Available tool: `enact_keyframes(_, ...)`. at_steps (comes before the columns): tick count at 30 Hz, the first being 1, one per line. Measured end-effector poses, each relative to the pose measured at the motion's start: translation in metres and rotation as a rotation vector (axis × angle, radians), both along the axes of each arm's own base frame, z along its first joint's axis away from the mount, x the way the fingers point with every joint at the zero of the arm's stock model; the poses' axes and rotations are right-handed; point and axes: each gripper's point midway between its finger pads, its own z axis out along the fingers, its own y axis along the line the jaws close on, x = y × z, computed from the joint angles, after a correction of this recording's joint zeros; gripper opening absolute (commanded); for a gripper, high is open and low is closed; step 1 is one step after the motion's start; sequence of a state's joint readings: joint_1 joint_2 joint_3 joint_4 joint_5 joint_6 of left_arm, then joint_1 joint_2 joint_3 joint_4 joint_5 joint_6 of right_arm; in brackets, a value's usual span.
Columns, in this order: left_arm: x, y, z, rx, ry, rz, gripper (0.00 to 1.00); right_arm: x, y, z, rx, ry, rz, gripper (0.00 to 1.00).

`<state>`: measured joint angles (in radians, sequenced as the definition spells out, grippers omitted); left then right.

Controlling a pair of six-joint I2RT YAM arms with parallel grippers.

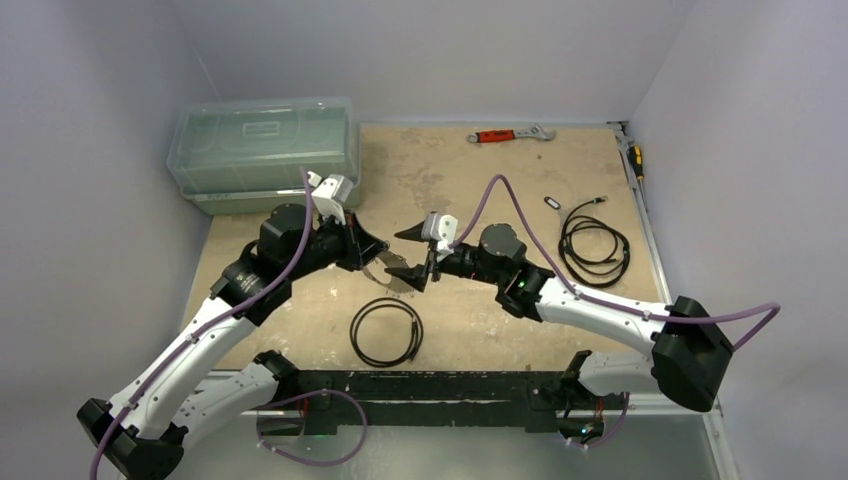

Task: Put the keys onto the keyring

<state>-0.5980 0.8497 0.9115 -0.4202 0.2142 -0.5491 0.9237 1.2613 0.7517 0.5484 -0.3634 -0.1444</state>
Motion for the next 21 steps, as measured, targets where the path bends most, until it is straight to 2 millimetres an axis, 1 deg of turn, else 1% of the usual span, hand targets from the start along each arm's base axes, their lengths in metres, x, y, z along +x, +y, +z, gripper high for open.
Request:
enact_keyframes(1,-0.001,-0.001,0.001,-0.006,0.003,-0.001,0.00,-0.002,0.001,0.000,0.005,-0.011,0.012,0.67)
enact_keyframes(5,-0.003,-0.002,0.001,-0.012,0.018,-0.010,0.00,-0.002,0.005,0.000,0.011,-0.036,0.033,0.54)
enact_keyframes(10,-0.005,-0.002,0.000,-0.011,0.026,-0.017,0.00,0.000,0.009,-0.011,-0.010,-0.038,0.044,0.44)
enact_keyframes(15,-0.007,-0.002,0.001,-0.012,0.029,-0.023,0.00,0.002,0.012,-0.021,-0.031,-0.028,0.046,0.41)
enact_keyframes(21,-0.008,-0.003,0.003,-0.017,0.028,-0.032,0.00,0.003,0.013,-0.017,-0.023,-0.039,0.044,0.40)
